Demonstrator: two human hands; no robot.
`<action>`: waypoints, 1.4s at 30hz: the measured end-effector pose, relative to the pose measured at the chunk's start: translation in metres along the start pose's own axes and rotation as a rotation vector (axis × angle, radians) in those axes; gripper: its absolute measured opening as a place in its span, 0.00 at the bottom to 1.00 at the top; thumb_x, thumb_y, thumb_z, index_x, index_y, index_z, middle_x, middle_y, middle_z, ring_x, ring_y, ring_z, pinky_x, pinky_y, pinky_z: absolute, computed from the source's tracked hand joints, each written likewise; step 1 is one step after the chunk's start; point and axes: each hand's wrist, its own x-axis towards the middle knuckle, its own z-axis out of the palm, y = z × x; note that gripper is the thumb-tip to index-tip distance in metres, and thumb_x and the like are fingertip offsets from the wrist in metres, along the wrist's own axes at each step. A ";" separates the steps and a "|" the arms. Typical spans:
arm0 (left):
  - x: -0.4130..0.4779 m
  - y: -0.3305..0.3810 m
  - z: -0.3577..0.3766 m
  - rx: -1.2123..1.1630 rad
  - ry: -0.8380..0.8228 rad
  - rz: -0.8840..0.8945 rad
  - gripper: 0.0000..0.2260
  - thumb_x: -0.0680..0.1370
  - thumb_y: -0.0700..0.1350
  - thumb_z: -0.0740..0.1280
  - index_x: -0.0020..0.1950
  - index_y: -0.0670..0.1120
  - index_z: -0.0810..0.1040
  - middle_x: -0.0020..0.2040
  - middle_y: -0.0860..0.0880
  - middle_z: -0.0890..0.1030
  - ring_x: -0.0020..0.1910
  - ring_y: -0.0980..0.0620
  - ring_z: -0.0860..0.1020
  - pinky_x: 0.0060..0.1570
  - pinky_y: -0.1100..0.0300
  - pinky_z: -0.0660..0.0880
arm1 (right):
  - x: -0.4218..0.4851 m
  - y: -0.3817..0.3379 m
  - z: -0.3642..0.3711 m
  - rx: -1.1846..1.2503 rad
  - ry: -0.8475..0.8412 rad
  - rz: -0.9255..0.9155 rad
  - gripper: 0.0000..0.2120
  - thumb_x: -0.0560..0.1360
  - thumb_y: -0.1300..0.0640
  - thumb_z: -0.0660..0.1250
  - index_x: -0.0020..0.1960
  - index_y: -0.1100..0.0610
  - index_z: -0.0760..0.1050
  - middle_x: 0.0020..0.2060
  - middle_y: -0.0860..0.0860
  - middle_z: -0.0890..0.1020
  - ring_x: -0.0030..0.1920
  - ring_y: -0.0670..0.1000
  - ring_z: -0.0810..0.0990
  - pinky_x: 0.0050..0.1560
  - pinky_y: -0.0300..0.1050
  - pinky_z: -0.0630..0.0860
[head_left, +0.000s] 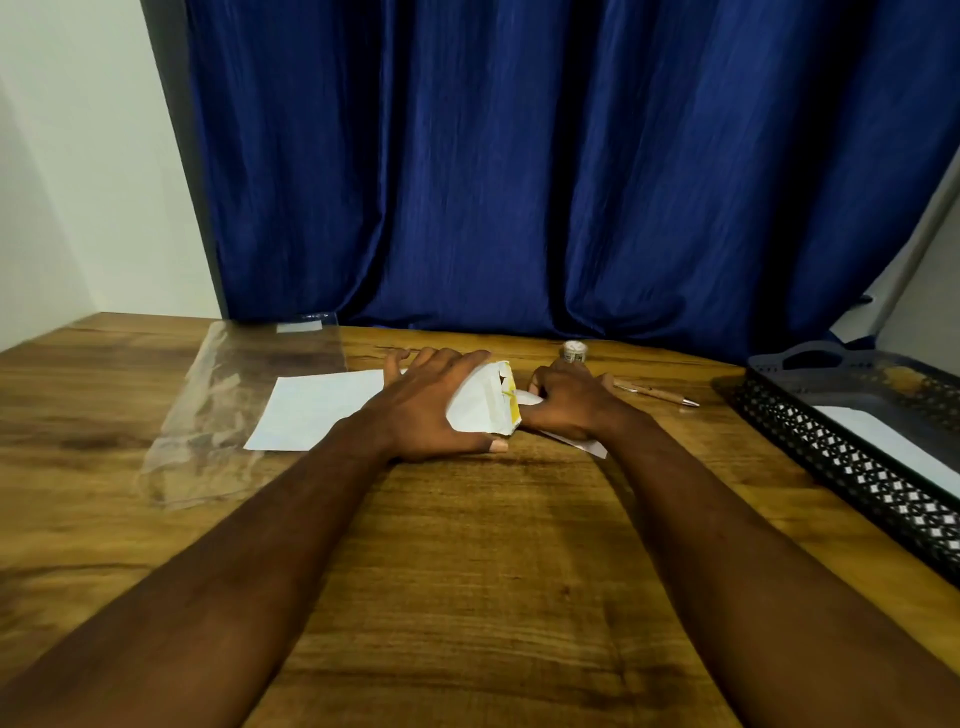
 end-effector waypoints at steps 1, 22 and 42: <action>0.000 0.000 0.000 -0.005 -0.003 -0.001 0.51 0.66 0.82 0.63 0.83 0.63 0.47 0.82 0.53 0.59 0.80 0.50 0.57 0.77 0.35 0.43 | -0.001 -0.001 -0.001 -0.015 -0.004 -0.001 0.29 0.74 0.27 0.67 0.61 0.50 0.78 0.60 0.51 0.76 0.65 0.55 0.71 0.66 0.59 0.65; 0.003 -0.007 0.005 0.000 0.031 0.000 0.50 0.67 0.82 0.63 0.82 0.62 0.49 0.80 0.53 0.63 0.78 0.50 0.58 0.77 0.35 0.44 | -0.015 0.009 -0.015 0.119 0.237 0.176 0.24 0.79 0.48 0.67 0.73 0.52 0.74 0.67 0.57 0.80 0.64 0.59 0.79 0.61 0.51 0.76; -0.003 0.002 -0.001 -0.095 -0.118 -0.104 0.50 0.71 0.77 0.66 0.84 0.60 0.46 0.85 0.51 0.53 0.82 0.47 0.50 0.77 0.40 0.44 | -0.032 -0.005 -0.022 0.231 -0.012 0.115 0.29 0.80 0.28 0.61 0.70 0.47 0.79 0.71 0.52 0.78 0.66 0.55 0.77 0.59 0.49 0.73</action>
